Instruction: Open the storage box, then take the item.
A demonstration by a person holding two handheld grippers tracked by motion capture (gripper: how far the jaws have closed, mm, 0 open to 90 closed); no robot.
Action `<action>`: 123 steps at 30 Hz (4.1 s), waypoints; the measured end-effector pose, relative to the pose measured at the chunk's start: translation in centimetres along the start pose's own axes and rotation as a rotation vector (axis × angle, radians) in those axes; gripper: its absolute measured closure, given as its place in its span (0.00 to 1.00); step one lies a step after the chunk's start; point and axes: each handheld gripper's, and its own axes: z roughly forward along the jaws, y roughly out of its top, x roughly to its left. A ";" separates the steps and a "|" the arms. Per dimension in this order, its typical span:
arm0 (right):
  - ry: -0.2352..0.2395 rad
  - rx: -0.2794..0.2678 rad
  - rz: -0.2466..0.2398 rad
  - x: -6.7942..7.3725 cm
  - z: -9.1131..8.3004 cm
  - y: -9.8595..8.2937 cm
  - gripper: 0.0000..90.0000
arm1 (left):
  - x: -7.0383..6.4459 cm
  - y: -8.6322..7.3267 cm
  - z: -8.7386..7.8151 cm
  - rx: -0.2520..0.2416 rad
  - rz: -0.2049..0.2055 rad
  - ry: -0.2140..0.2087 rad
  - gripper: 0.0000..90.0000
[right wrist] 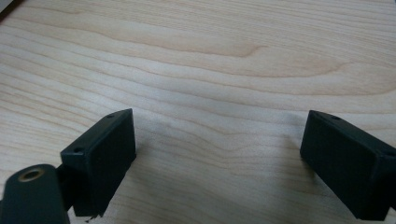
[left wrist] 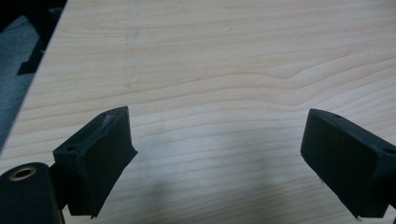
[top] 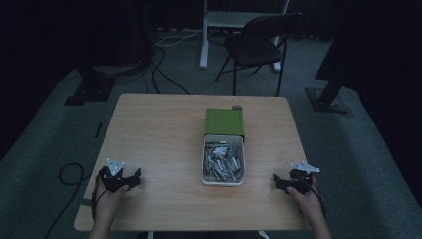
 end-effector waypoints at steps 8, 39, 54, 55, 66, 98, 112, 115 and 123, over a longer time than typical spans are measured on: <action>0.000 0.000 0.000 0.0 0.0 0.0 0.11 | 0.9 -0.6 0.2 0.055 -0.056 0.053 0.11; -0.005 0.002 0.006 0.1 0.0 0.0 0.11 | 1.1 -0.6 0.8 0.133 -0.121 0.034 0.11; 0.014 0.010 0.008 1.3 -0.8 0.8 0.14 | 0.9 -0.6 0.8 0.131 -0.138 0.052 0.11; 0.014 0.010 0.008 1.3 -0.8 0.8 0.14 | 0.9 -0.6 0.8 0.131 -0.138 0.052 0.11; 0.009 -0.027 0.007 2.4 -2.2 2.4 0.15 | 0.9 -0.6 0.8 0.130 -0.138 0.052 0.11; 0.083 -0.174 -0.091 6.2 -5.8 8.4 0.21 | 0.8 -0.6 0.8 0.130 -0.140 0.054 0.11; 0.126 -0.205 -0.163 9.4 -6.1 10.2 0.23 | 0.8 -0.6 0.8 0.132 -0.143 0.057 0.11; 0.137 -0.208 -0.170 10.1 -6.1 10.4 0.25 | 0.8 -0.6 0.8 0.132 -0.143 0.057 0.11; 0.173 -0.214 -0.184 11.9 -6.3 10.6 0.31 | 0.8 -0.6 0.8 0.132 -0.143 0.057 0.11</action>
